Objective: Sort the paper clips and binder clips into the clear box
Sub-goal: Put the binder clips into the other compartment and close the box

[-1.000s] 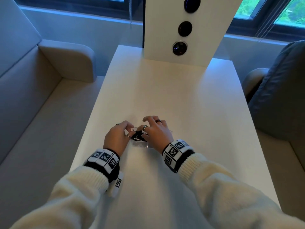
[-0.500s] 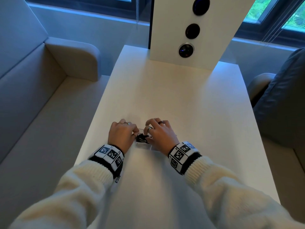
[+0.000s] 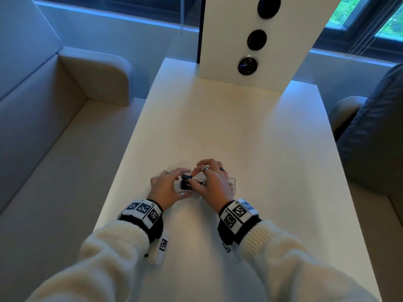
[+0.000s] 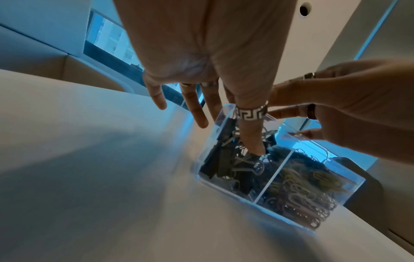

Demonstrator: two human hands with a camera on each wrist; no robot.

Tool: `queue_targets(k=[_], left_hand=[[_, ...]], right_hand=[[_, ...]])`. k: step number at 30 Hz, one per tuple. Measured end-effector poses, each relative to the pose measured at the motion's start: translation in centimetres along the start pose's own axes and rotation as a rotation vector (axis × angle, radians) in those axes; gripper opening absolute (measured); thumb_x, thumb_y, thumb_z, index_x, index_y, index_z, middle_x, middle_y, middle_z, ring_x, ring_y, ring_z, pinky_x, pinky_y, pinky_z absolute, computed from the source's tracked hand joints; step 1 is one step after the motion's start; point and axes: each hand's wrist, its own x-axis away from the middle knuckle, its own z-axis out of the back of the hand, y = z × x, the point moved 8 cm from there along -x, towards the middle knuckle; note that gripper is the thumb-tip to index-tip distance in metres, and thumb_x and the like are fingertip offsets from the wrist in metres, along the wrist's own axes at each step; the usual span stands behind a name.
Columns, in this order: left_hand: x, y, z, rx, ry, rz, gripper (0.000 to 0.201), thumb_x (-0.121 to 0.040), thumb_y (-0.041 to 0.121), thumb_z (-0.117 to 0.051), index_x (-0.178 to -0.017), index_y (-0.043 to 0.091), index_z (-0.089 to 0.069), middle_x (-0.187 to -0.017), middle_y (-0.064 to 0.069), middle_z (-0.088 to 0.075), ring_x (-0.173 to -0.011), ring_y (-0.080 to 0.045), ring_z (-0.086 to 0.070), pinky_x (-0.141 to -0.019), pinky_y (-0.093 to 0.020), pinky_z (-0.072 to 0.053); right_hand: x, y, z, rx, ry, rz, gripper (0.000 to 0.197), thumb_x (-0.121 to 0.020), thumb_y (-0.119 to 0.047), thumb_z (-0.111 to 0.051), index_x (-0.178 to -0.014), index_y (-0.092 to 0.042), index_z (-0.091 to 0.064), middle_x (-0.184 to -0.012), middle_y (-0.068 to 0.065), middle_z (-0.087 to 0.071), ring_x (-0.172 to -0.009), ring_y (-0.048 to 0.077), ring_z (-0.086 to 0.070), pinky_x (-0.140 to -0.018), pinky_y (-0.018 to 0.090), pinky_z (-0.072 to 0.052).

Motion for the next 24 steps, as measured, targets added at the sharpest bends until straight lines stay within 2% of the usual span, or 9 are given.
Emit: queue_targets(k=[5,10,13,15,17,19,21,22,24], left_hand=[[0.0,-0.2,0.3,0.037,0.008,0.017,0.060,-0.064,0.037,-0.080,-0.117,0.041,-0.053,-0.100,0.018,-0.057,-0.099,-0.008,-0.051,-0.095,-0.034,-0.026],[-0.1,-0.3,0.2,0.041,-0.002,0.014,0.059,-0.065,0.037,-0.078,-0.119,0.039,-0.054,-0.107,0.016,-0.062,-0.099,-0.008,-0.052,-0.094,-0.034,-0.028],[-0.3,-0.5,0.1,0.050,-0.011,0.035,0.055,-0.067,0.034,-0.078,-0.116,0.043,-0.054,-0.103,0.015,-0.063,-0.096,-0.007,-0.051,-0.096,-0.036,-0.029],[-0.4,-0.7,0.0,0.068,-0.018,0.048,0.055,-0.066,0.037,-0.079,-0.114,0.046,-0.054,-0.100,0.017,-0.060,-0.093,-0.005,-0.049,-0.094,-0.035,-0.028],[-0.5,-0.8,0.0,0.077,-0.023,0.055,0.055,-0.064,0.038,-0.079,-0.112,0.048,-0.054,-0.099,0.018,-0.060,-0.090,-0.004,-0.049,-0.092,-0.034,-0.028],[-0.5,-0.8,0.0,0.069,-0.023,0.056,0.056,-0.064,0.038,-0.079,-0.113,0.048,-0.054,-0.102,0.016,-0.062,-0.089,-0.004,-0.049,-0.091,-0.034,-0.028],[-0.4,-0.6,0.0,0.065,-0.031,0.048,0.057,-0.063,0.039,-0.079,-0.113,0.047,-0.054,-0.105,0.015,-0.063,-0.089,-0.004,-0.050,-0.091,-0.033,-0.028],[-0.5,-0.6,0.0,0.075,-0.032,0.046,0.057,-0.062,0.040,-0.080,-0.112,0.047,-0.054,-0.106,0.015,-0.063,-0.089,-0.005,-0.052,-0.092,-0.034,-0.029],[-0.3,-0.6,0.0,0.129,-0.042,0.058,0.058,-0.060,0.037,-0.082,-0.110,0.049,-0.055,-0.107,0.015,-0.064,-0.091,-0.007,-0.057,-0.098,-0.038,-0.035]], right_hand=[[0.5,-0.2,-0.2,-0.039,0.034,0.002,0.017,-0.080,-0.034,-0.065,-0.091,-0.022,-0.066,-0.113,-0.004,-0.053,-0.113,0.017,-0.040,-0.097,0.039,-0.028],[0.8,-0.3,0.3,-0.092,0.133,-0.006,0.023,-0.077,-0.044,-0.058,-0.085,-0.023,-0.066,-0.107,-0.006,-0.055,-0.110,0.015,-0.043,-0.097,0.039,-0.027],[1.0,0.0,-0.6,0.014,0.086,-0.019,0.019,-0.079,-0.039,-0.062,-0.088,-0.022,-0.066,-0.114,-0.005,-0.054,-0.117,0.017,-0.041,-0.103,0.038,-0.016],[1.2,0.3,-0.9,0.094,0.064,-0.013,0.016,-0.080,-0.034,-0.063,-0.091,-0.022,-0.067,-0.119,-0.005,-0.053,-0.120,0.018,-0.042,-0.103,0.035,-0.008],[1.3,0.2,-0.9,0.186,0.042,0.024,0.015,-0.082,-0.034,-0.059,-0.090,-0.025,-0.069,-0.124,-0.005,-0.054,-0.122,0.020,-0.043,-0.101,0.037,-0.006],[1.5,-0.1,-0.5,0.264,0.057,0.079,0.026,-0.084,-0.040,-0.049,-0.088,-0.028,-0.071,-0.126,-0.003,-0.054,-0.123,0.023,-0.042,-0.099,0.039,-0.009],[1.8,0.0,1.1,0.273,0.119,0.078,0.040,-0.083,-0.049,-0.038,-0.102,-0.030,-0.067,-0.131,-0.004,-0.049,-0.125,0.018,-0.032,-0.100,0.039,-0.012],[1.9,0.5,1.8,0.261,0.112,0.042,0.045,-0.081,-0.053,-0.038,-0.115,-0.032,-0.060,-0.134,-0.004,-0.044,-0.126,0.017,-0.027,-0.101,0.039,-0.012],[2.3,2.3,2.3,0.257,-0.010,-0.082,0.058,-0.080,-0.051,-0.050,-0.133,-0.031,-0.037,-0.138,-0.003,-0.035,-0.130,0.019,-0.023,-0.105,0.040,-0.015]])
